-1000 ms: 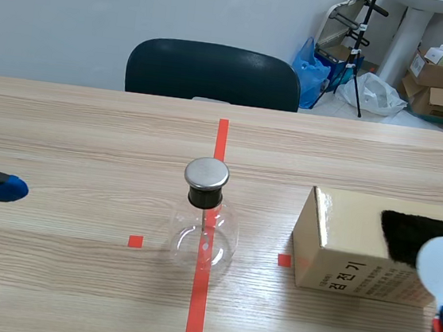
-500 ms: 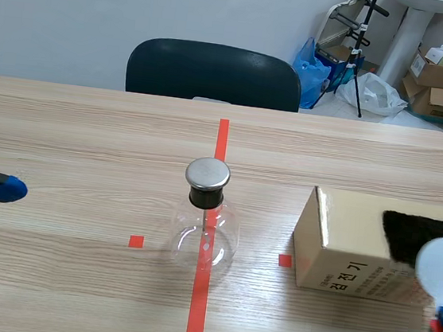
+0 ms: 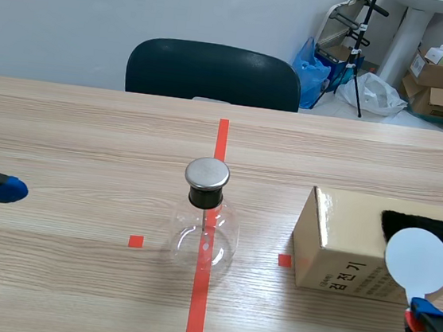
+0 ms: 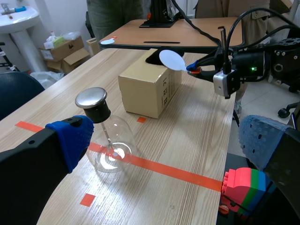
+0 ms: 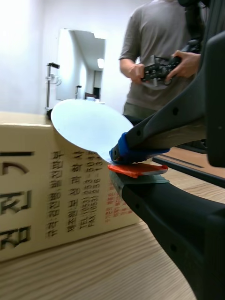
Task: Do the electroscope experiment
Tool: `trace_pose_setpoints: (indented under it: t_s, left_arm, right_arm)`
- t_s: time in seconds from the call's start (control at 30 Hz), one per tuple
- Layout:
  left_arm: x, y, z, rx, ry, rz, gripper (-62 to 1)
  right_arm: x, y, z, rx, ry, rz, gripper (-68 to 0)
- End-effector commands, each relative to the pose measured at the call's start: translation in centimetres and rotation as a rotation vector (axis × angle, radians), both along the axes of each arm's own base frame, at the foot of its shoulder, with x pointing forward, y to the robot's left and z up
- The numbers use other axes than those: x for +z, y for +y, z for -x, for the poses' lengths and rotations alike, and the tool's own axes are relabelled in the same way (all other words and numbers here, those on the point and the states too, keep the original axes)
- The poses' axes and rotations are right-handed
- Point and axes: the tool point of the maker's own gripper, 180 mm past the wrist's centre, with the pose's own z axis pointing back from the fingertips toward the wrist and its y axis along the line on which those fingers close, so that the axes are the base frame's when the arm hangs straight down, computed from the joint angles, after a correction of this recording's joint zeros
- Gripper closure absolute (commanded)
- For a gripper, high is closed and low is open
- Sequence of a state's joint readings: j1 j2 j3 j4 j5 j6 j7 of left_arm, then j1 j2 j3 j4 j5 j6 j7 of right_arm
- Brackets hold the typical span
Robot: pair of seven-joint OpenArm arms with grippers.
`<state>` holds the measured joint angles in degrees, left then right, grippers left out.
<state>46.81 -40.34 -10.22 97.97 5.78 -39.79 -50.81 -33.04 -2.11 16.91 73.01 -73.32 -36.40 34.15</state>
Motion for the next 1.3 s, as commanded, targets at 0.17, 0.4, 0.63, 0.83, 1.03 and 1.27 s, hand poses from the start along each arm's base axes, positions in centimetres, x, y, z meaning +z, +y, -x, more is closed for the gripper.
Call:
trace_pose_setpoints:
  t_s: [0.17,0.4,0.63,0.83,1.03,1.27]
  left_arm:
    - [0.6,0.0,-0.2,0.006,-0.009,0.025,-62.3]
    - [0.6,0.0,-0.2,0.006,-0.009,0.025,-62.3]
    - [0.6,0.0,-0.2,0.006,-0.009,0.025,-62.3]
    - [0.6,0.0,-0.2,0.006,-0.009,0.025,-62.3]
    - [0.5,0.0,-0.2,0.006,-0.008,0.022,-62.3]
    - [-1.7,-0.2,-1.3,0.061,0.034,-0.065,-43.9]
  right_arm:
    - [0.5,-1.3,-0.6,-0.055,-0.017,0.025,-1.0]
    - [0.6,-0.9,-0.8,-0.021,-0.025,0.047,-1.0]
    - [3.4,-1.0,-2.1,-0.063,-0.136,0.08,-1.1]
    - [7.3,0.7,-3.6,-0.05,-0.24,0.105,-1.1]
    - [9.9,3.2,-4.7,-0.006,-0.313,0.121,-1.1]
    - [11.0,5.8,-5.4,0.012,-0.355,0.089,-1.0]
